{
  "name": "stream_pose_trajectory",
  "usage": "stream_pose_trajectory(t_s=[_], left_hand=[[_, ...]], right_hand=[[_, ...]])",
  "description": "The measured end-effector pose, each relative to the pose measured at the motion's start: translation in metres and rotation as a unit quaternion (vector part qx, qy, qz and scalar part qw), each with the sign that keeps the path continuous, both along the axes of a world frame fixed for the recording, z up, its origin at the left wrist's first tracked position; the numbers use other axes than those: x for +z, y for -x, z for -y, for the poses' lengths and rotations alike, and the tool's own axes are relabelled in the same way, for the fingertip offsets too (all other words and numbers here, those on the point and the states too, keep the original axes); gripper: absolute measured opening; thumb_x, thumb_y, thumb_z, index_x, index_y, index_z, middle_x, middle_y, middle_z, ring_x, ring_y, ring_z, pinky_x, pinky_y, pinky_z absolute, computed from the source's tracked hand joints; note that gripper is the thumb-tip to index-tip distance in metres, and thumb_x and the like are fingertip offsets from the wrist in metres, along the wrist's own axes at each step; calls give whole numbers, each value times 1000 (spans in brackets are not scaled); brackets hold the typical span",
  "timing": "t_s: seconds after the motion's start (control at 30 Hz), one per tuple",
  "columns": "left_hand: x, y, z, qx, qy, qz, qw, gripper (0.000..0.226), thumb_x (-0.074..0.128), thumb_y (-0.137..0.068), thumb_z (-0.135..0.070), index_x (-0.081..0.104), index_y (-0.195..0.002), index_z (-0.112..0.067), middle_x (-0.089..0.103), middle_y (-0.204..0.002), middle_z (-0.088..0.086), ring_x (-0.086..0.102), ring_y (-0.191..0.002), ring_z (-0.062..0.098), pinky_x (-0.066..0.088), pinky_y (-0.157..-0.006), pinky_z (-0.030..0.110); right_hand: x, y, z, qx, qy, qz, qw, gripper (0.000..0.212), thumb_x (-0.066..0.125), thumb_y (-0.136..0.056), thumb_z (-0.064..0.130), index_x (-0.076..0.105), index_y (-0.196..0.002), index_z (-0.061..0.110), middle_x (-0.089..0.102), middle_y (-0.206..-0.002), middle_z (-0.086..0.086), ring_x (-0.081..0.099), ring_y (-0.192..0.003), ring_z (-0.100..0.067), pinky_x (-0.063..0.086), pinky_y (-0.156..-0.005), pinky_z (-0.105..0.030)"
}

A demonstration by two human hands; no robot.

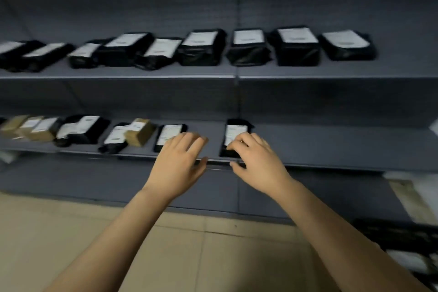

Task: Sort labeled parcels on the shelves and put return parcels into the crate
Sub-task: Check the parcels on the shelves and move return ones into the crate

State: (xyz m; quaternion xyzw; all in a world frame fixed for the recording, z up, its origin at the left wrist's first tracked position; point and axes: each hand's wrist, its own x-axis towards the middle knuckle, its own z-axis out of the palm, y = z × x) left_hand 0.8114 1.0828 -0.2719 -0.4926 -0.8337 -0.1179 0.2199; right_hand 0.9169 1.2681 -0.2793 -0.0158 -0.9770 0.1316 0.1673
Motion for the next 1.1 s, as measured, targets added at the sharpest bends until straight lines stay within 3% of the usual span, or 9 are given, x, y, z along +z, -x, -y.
stream_pose_trajectory(t_s=[0.4, 0.77, 0.93, 1.1], left_hand=[[76, 107, 213, 152, -14, -104, 983, 40, 70, -81, -25, 59, -118, -12, 59, -108, 5, 57, -96, 26, 45, -79, 36], [79, 200, 286, 303, 10, -104, 947, 41, 72, -81, -27, 62, -118, -12, 61, -111, 7, 59, -100, 28, 49, -81, 38], [77, 240, 312, 360, -5, -97, 928, 38, 63, -84, -31, 61, -118, -13, 59, -112, 5, 58, -101, 27, 48, -84, 37], [63, 268, 344, 400, -17, -76, 913, 41, 72, -81, -28, 61, -118, -12, 60, -112, 6, 58, -100, 27, 49, -82, 38]], right_hand=[[73, 193, 194, 164, -10, -71, 984, 33, 65, -86, 25, 59, -118, 19, 51, -117, 2, 47, -108, -20, 35, -96, -31], [76, 339, 266, 291, 0, -67, 954, 33, 61, -90, 25, 57, -122, 19, 49, -121, 4, 44, -113, -18, 35, -98, -31], [80, 402, 298, 344, 2, -66, 937, 34, 60, -91, 26, 56, -124, 21, 48, -122, 5, 43, -115, -16, 36, -100, -31], [73, 449, 339, 383, 10, -63, 922, 33, 64, -88, 23, 60, -120, 18, 52, -116, 3, 47, -110, -19, 38, -98, -32]])
